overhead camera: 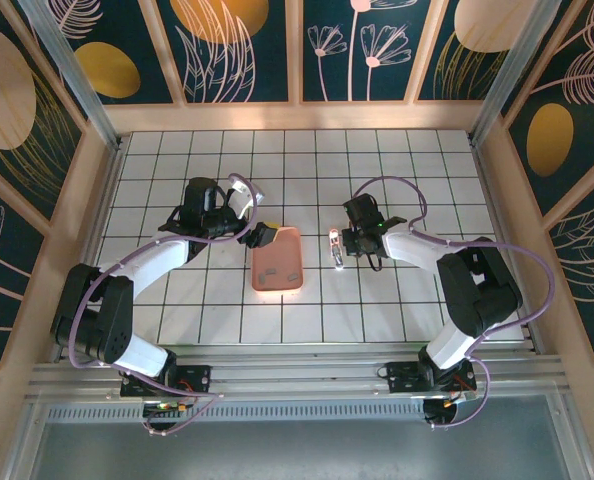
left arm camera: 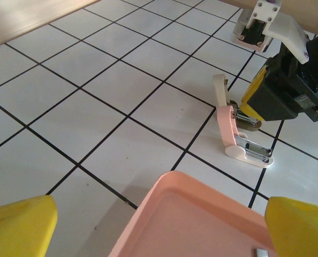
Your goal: Load the staples into the stapler
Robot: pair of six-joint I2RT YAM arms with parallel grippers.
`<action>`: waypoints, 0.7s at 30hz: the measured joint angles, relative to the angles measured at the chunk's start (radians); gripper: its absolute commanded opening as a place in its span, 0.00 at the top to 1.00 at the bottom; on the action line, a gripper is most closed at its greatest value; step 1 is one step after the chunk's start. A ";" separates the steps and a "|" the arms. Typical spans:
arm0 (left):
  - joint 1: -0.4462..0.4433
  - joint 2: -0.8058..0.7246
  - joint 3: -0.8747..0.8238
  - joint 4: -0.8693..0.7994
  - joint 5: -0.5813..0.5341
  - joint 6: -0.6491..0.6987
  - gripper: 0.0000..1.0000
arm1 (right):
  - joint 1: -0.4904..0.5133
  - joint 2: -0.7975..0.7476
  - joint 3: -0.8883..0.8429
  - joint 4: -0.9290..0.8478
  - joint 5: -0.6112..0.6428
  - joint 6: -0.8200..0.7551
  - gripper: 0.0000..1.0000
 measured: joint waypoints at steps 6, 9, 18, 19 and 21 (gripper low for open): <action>0.000 0.000 0.000 0.000 0.000 0.000 0.01 | 0.001 0.000 0.000 0.007 0.002 -0.014 0.86; 0.000 0.000 0.000 0.000 0.000 0.000 0.01 | 0.001 0.000 0.000 0.013 0.005 -0.026 0.86; 0.000 0.000 0.000 0.000 0.000 0.000 0.01 | 0.002 0.000 0.000 0.023 0.010 -0.053 0.86; 0.000 0.000 0.000 0.000 0.000 0.000 0.01 | 0.002 0.000 0.000 0.022 0.013 -0.057 0.86; 0.000 0.000 0.000 0.000 0.000 0.000 0.01 | 0.002 0.000 0.000 0.022 0.019 -0.061 0.86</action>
